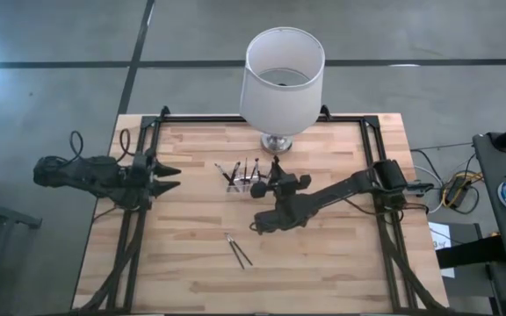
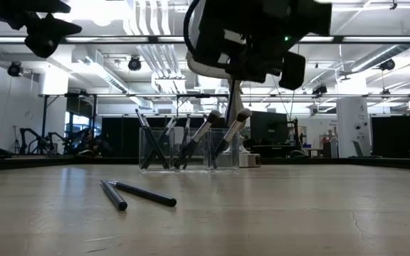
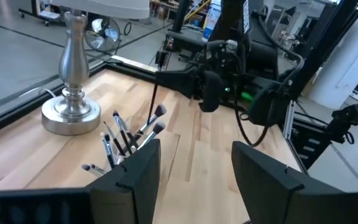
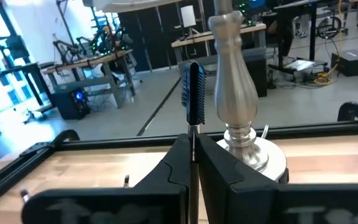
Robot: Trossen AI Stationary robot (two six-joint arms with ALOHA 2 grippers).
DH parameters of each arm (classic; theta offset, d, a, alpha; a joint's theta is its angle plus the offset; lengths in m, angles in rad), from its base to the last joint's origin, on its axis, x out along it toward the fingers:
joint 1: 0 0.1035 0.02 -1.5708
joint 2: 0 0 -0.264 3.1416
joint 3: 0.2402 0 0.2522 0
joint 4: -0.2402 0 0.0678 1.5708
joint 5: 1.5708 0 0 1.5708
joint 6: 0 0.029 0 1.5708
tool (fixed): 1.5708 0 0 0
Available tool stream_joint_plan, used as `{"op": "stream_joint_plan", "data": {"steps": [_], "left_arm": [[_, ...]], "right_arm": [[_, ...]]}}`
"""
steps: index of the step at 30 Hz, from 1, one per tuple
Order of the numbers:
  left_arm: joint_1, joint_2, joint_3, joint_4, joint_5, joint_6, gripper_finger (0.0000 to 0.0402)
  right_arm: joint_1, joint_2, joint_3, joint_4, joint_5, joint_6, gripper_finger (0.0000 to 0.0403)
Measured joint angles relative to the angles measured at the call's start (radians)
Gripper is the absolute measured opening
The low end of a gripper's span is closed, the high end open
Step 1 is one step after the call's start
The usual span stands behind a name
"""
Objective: Put items in baskets/containers
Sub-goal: Put the brow brush into the transparent organizer, then put the eyeshadow brush into the transparent organizer
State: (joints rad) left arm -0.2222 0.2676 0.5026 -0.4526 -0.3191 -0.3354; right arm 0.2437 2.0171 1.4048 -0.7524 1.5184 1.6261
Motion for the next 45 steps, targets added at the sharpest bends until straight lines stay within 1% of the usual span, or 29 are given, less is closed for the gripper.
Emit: {"op": "stream_joint_plan", "data": {"steps": [6,10,14,16,18,20,22,26,31,33,35,37,38,40,42,45], "left_arm": [[0.000,0.000,0.000,-0.004,0.001,-0.019,0.0190],[0.000,0.000,0.000,-0.005,0.002,-0.031,0.0190],[0.000,0.000,0.000,-0.011,0.002,-0.033,0.0190],[0.000,0.001,0.000,-0.013,-0.006,-0.039,0.0190],[0.000,0.001,0.000,-0.013,-0.020,-0.052,0.0190],[0.000,0.001,0.000,-0.013,-0.035,-0.058,0.0190],[0.000,0.001,-0.001,-0.014,-0.041,-0.058,0.0190],[0.000,0.001,-0.001,-0.013,-0.042,-0.058,0.0190],[0.000,0.001,-0.001,-0.019,-0.047,-0.058,0.0190],[0.000,0.001,-0.001,-0.042,-0.047,-0.059,0.0190],[0.000,0.004,-0.002,-0.076,-0.048,-0.062,0.0190],[0.000,0.006,-0.002,-0.102,-0.044,-0.077,0.0190],[0.000,0.009,-0.002,-0.111,-0.042,-0.089,0.0190],[0.000,0.012,-0.002,-0.112,-0.040,-0.116,0.0190],[0.000,0.017,-0.002,-0.111,-0.036,-0.135,0.0190],[0.000,0.027,-0.002,-0.113,-0.033,-0.160,0.0190]], "right_arm": [[-0.027,0.000,-0.054,0.112,0.003,-0.014,0.0013],[-0.030,0.000,-0.088,0.193,-0.008,-0.054,0.0013],[-0.034,0.000,-0.108,0.306,-0.065,-0.147,0.0013],[-0.035,0.001,-0.108,0.364,-0.076,-0.248,0.0017],[-0.038,0.001,-0.100,0.409,-0.094,-0.349,0.0029],[-0.039,0.001,-0.093,0.430,-0.125,-0.405,0.0050],[-0.039,0.001,-0.087,0.435,-0.142,-0.416,0.0073],[-0.030,0.001,-0.087,0.434,-0.139,-0.417,0.0115],[-0.004,-0.010,-0.086,0.437,-0.133,-0.419,0.0149],[0.013,-0.031,-0.070,0.436,-0.138,-0.462,0.0158],[0.031,-0.059,-0.045,0.438,-0.171,-0.542,0.0165],[0.046,-0.091,-0.020,0.439,-0.256,-0.666,0.0169],[0.050,-0.102,-0.008,0.437,-0.324,-0.722,0.0170],[0.053,-0.121,0.016,0.437,-0.504,-0.791,0.0170],[0.053,-0.127,0.046,0.435,-0.680,-0.809,0.0169],[0.056,-0.110,0.098,0.412,-0.904,-0.756,0.0164]]}}
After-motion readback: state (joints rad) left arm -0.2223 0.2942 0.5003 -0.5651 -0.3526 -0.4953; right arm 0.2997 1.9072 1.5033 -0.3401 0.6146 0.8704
